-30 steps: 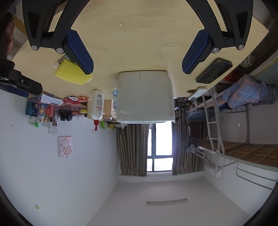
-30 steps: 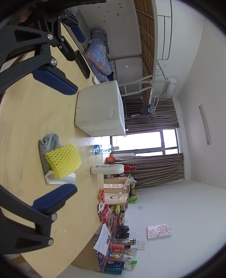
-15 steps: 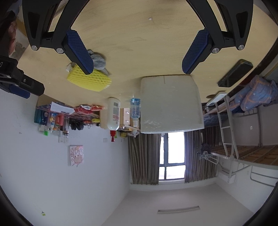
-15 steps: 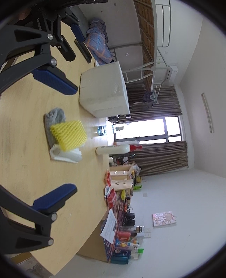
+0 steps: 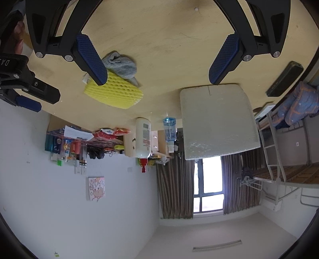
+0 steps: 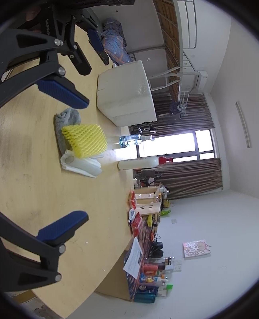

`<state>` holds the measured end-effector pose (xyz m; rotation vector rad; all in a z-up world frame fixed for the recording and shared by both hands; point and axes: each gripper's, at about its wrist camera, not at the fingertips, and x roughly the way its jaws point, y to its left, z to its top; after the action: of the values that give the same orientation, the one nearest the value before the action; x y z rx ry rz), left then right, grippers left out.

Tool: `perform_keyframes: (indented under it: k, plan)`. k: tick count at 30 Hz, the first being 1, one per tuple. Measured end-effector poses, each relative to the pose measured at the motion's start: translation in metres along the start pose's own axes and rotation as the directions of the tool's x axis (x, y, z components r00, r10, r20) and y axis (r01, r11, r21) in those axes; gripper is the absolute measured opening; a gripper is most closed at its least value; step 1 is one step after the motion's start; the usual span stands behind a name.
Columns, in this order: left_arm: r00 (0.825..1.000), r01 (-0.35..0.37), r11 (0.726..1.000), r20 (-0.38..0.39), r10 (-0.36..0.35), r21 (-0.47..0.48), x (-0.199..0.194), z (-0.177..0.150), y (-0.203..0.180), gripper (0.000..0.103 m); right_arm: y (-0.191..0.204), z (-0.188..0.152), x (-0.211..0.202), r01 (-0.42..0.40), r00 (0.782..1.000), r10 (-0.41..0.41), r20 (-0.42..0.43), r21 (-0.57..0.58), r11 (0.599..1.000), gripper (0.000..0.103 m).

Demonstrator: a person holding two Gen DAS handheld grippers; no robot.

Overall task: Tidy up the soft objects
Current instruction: 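Lower the right tool onto the yellow net sleeve and close on it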

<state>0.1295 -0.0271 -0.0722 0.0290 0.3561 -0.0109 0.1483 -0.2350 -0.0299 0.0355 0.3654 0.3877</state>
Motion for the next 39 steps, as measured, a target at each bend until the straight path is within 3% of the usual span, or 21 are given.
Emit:
perform_keyframes:
  k: [12,15,18,26,30,39]
  plan:
    - [0.997,-0.009,1.0,-0.077,0.009,-0.004,0.023,-0.005,0.011,0.102,0.013,0.003,0.035,-0.08,0.992,0.075,-0.1,-0.044,0.996,0.102]
    - [0.996,-0.004,1.0,-0.089,0.001,-0.025,0.024,-0.003,0.018,0.102,0.02,0.004,0.047,-0.103,0.985,0.093,-0.143,-0.059,0.993,0.096]
    - [0.994,-0.022,1.0,-0.11,0.019,-0.022,0.031,-0.002,0.021,0.102,0.027,0.004,0.058,-0.116,0.977,0.098,-0.19,-0.085,0.99,0.079]
    - [0.983,0.018,0.999,-0.182,-0.026,-0.043,0.044,-0.001,0.024,0.102,0.032,0.003,0.076,-0.12,0.96,0.079,-0.268,-0.137,0.983,0.072]
    - [0.981,0.022,0.998,-0.193,-0.032,-0.056,0.045,-0.002,0.026,0.102,0.033,0.002,0.084,-0.129,0.948,0.081,-0.309,-0.138,0.982,0.051]
    - [0.981,0.02,0.998,-0.191,-0.029,-0.051,0.044,-0.003,0.026,0.102,0.035,0.008,0.093,-0.136,0.941,0.079,-0.329,-0.156,0.978,0.051]
